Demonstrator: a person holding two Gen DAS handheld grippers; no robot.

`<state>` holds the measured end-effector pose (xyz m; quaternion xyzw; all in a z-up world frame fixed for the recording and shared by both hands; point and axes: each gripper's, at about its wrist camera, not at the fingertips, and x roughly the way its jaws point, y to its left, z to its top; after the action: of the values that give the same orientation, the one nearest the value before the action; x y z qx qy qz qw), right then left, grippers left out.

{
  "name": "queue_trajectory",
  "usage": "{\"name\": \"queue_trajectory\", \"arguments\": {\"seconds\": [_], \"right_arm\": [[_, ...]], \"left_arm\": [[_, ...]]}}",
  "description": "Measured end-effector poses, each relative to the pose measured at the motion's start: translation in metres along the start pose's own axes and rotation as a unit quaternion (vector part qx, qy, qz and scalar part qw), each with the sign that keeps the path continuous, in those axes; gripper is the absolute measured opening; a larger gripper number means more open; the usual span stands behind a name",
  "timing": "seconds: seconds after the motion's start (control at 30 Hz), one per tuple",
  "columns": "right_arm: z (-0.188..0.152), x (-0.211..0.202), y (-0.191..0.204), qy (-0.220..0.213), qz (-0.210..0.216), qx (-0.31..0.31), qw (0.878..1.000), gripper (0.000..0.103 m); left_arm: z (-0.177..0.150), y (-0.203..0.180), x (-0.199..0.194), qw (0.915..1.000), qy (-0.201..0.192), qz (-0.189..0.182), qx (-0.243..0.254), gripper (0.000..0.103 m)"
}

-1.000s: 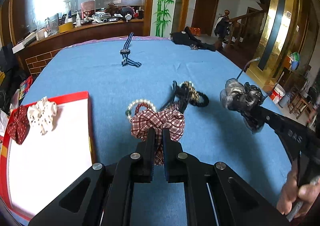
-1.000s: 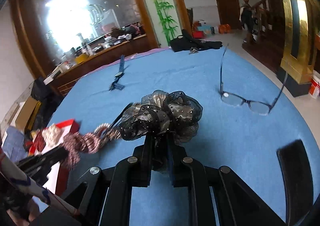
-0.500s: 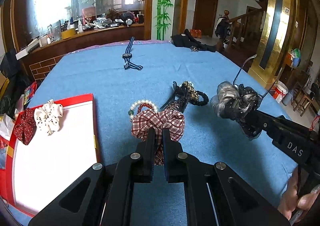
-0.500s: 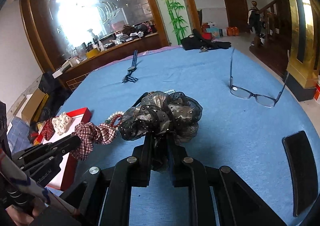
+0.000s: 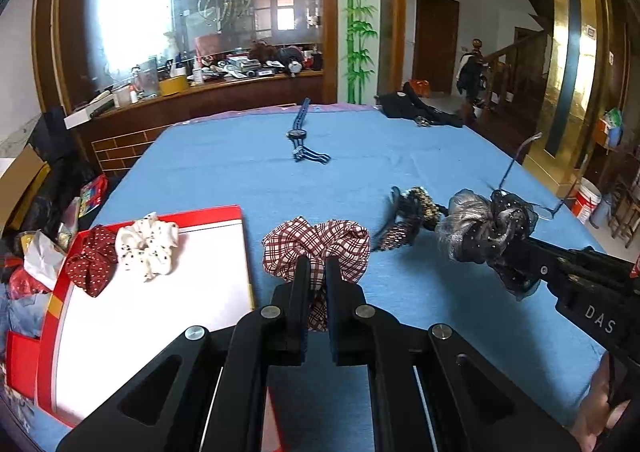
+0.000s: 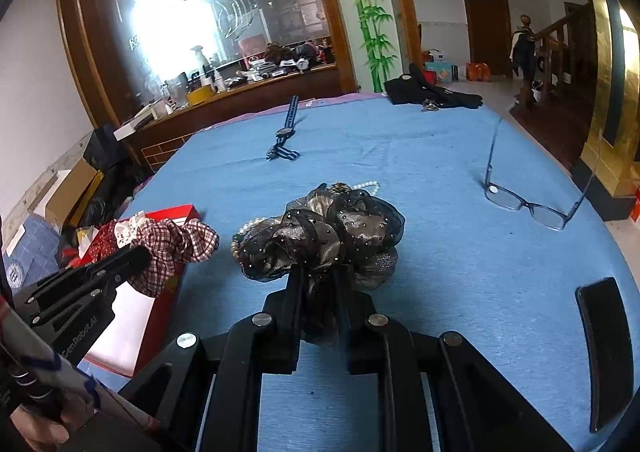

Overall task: Organize jewelry
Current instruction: 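Carry both scrunchies into the tray beside the others and release them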

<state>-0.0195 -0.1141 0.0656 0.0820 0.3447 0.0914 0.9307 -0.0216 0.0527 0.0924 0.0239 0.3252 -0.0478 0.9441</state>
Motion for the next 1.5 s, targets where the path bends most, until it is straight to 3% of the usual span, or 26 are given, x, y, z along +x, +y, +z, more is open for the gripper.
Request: {"name": "queue_trajectory", "arguments": {"seconds": [1.0, 1.3, 1.5], "right_arm": [[0.019, 0.020, 0.088, 0.007, 0.043, -0.074, 0.996, 0.017], [0.031, 0.031, 0.130, 0.002, 0.072, -0.099, 0.993, 0.017], [0.038, 0.062, 0.158, 0.029, 0.092, -0.106, 0.990, 0.017]], "left_arm": [[-0.005, 0.078, -0.014, 0.9972, -0.013, 0.030, -0.068, 0.007], [-0.008, 0.144, -0.017, 0.9894, -0.011, 0.071, -0.126, 0.007], [-0.014, 0.188, -0.003, 0.9814, 0.010, 0.106, -0.160, 0.007]]}}
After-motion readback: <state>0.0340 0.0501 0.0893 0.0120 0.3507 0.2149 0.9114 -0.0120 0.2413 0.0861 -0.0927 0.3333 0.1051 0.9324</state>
